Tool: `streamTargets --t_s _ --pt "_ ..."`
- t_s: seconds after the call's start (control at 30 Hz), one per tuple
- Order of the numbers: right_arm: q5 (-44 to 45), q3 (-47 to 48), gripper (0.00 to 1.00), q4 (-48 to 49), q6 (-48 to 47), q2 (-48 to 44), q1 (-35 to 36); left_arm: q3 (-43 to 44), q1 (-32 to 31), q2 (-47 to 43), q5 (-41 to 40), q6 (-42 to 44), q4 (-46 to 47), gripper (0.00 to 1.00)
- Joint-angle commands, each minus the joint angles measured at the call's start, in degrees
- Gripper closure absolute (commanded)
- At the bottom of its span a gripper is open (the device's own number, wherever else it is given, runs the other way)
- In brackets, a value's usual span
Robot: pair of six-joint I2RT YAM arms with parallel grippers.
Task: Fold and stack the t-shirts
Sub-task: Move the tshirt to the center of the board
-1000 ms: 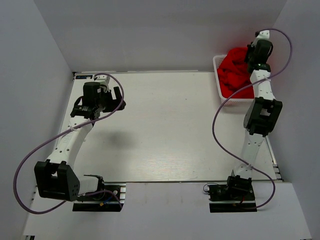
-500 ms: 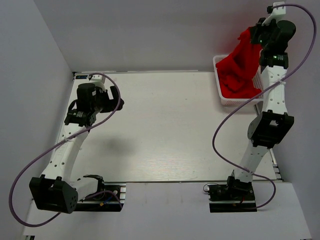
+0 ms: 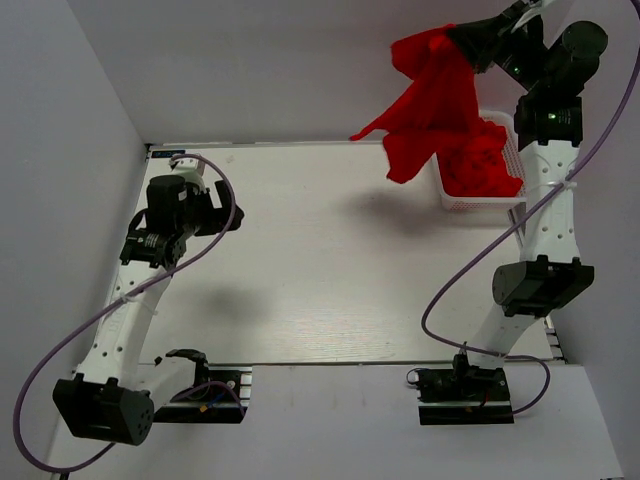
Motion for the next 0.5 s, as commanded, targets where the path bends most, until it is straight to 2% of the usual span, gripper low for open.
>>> streamTargets --t_s 0.0,0.13,0.3,0.33,0.47 --pt "-8.0 2.8 1.00 10.1 7.8 -4.1 2.3 -0.6 -0.3 -4.1 -0.6 -0.3 -2.1 0.01" --pt "-12.2 2.5 1.00 12.2 11.0 -4.6 6.9 -0.6 -0.3 -5.6 -1.9 -0.3 -3.7 0.01" --pt "-14.0 -2.3 1.00 11.3 8.7 -5.6 14.0 -0.6 -0.3 -8.8 -3.6 -0.3 -6.0 0.01" --pt "-13.7 -8.6 1.00 11.2 6.9 -7.4 15.5 -1.3 -0.3 -9.4 -3.6 -0.3 -6.6 0.01" --pt "-5.8 -23.4 1.00 10.1 0.5 -10.8 20.2 -2.5 -0.3 -11.2 -4.8 -0.8 -7.3 0.01"
